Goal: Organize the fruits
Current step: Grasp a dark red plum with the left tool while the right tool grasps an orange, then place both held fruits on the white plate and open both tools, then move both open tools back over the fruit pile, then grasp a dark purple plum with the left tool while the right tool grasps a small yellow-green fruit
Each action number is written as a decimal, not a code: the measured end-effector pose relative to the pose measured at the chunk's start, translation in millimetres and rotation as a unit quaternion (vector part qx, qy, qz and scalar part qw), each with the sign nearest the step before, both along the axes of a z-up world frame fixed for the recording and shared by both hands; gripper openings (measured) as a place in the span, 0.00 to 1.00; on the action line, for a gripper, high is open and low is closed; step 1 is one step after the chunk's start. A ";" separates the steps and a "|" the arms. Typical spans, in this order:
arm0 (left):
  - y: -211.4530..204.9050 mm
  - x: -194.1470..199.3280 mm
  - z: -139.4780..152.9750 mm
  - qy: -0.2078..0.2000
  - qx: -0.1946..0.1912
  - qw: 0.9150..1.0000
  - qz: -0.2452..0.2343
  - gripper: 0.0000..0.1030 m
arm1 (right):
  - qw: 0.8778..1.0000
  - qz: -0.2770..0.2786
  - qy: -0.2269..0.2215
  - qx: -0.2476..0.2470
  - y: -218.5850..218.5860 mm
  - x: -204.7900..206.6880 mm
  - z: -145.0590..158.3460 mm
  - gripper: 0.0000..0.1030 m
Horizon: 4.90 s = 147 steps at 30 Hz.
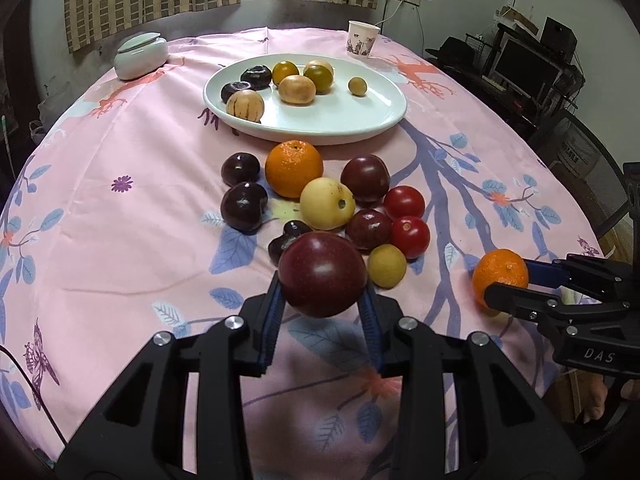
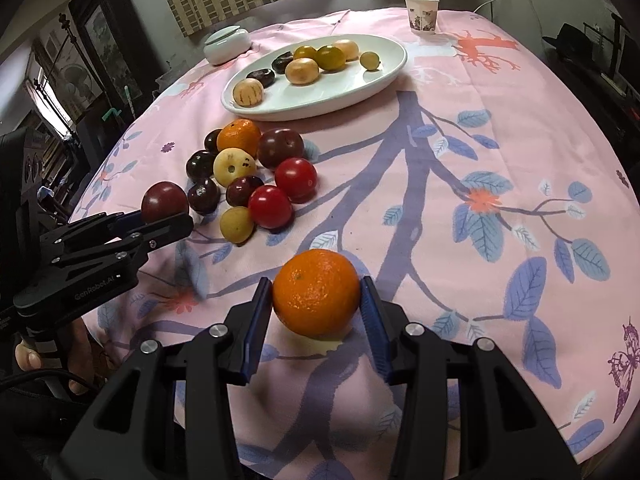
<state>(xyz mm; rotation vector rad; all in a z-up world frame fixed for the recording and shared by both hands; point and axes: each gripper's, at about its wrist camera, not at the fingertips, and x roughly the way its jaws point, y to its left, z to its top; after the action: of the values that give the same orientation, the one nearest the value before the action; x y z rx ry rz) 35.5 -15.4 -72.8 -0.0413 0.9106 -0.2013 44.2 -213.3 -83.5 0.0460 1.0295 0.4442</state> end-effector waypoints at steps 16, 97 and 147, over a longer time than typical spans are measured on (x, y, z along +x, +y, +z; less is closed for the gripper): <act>11.9 -3.7 2.5 -0.003 -0.014 1.000 -0.009 0.36 | 1.000 0.010 0.002 -0.003 12.8 1.6 1.3 0.44; 56.4 3.2 22.6 -0.005 -0.010 0.999 0.051 0.90 | 0.997 0.016 -0.068 -0.022 32.2 31.6 44.7 0.65; 10.9 48.7 -21.0 0.031 0.005 0.999 0.021 0.31 | 1.000 0.027 -0.006 0.012 25.5 22.6 -11.2 0.25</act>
<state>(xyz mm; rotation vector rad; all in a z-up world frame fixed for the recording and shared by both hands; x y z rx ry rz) 84.2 -4.6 -93.9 -0.0578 0.9718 -0.1564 66.9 -187.9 -94.7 0.0370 1.0150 0.5054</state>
